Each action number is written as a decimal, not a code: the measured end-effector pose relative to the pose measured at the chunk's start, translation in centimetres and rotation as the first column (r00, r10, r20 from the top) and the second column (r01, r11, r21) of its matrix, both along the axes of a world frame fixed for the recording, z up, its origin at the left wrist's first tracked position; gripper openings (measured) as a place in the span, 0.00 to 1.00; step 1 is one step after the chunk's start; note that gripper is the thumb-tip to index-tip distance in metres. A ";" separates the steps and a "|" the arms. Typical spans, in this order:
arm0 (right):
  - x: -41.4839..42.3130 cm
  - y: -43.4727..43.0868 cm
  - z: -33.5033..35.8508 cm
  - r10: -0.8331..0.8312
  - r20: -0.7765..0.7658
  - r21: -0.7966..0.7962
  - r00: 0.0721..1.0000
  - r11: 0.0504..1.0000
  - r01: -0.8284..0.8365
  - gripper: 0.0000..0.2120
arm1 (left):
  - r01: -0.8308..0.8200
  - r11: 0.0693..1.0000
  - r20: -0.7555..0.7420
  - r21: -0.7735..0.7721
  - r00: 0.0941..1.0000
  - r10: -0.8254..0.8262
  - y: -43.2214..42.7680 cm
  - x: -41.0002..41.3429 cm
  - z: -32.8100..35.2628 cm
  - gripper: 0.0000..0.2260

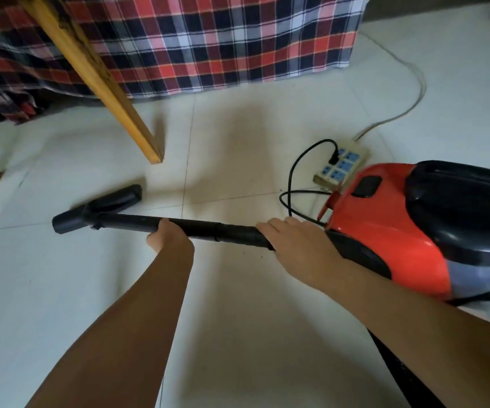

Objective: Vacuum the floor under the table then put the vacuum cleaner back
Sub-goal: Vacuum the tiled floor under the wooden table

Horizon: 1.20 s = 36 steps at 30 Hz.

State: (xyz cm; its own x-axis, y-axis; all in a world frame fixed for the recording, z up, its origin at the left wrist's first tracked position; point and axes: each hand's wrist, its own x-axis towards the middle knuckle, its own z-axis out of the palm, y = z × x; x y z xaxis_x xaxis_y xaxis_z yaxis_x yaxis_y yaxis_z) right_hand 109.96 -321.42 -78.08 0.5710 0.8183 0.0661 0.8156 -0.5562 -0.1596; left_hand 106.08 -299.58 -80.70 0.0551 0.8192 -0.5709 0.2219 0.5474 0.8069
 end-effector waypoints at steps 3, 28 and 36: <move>-0.7 -2.9 0.5 -0.009 0.044 -0.025 0.999 1.000 0.010 0.24 | 0.000 1.000 0.061 0.000 0.998 0.000 -3.0 -0.6 1.4 0.16; -8.2 -34.1 0.9 -0.159 0.126 -0.003 0.979 0.987 0.161 0.30 | 0.388 0.920 0.261 -0.047 0.894 -0.364 -22.9 -5.4 1.4 0.20; -8.8 -40.8 -2.4 -0.245 0.160 -0.015 0.956 0.968 0.251 0.27 | 0.584 0.812 0.155 -0.007 0.802 -0.576 -26.9 -5.8 -0.9 0.11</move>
